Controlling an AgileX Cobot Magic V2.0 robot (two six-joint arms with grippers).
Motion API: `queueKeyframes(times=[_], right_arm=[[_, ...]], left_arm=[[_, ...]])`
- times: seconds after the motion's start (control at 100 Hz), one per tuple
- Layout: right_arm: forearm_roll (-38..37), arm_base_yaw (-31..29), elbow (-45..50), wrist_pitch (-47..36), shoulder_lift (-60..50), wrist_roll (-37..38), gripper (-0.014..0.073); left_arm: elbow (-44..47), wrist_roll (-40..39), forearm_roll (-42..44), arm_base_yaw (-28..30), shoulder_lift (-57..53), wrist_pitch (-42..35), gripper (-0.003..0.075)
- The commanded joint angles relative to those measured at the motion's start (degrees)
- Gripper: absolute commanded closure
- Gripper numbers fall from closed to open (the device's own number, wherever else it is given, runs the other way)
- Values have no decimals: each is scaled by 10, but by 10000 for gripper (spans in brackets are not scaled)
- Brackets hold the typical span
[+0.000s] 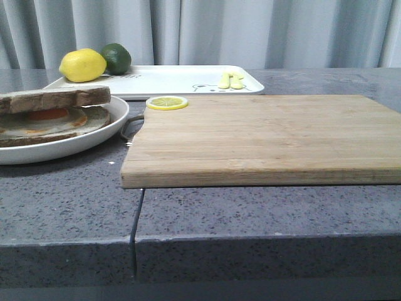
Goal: Place bread and move sandwich to tray
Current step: 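Close the left gripper on the plate rim, then lift the plate and carry it over the bear-print tray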
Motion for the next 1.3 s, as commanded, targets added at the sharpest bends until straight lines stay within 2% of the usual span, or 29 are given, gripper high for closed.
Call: queueKeyframes(times=[0.0, 0.23, 0.68, 1.29], right_arm=[[-5, -3, -15, -48, 3, -2, 280], [-5, -3, -15, -48, 3, -2, 280], [-5, -3, -15, -48, 3, -2, 280], [-5, -3, -15, -51, 3, -2, 280]], left_arm=[[-10, -2, -30, -4, -9, -2, 544], [-10, -2, -74, -4, -9, -2, 740], [-10, -2, -99, -4, -13, 0, 739], [-48, -2, -132, -4, -98, -7, 739]])
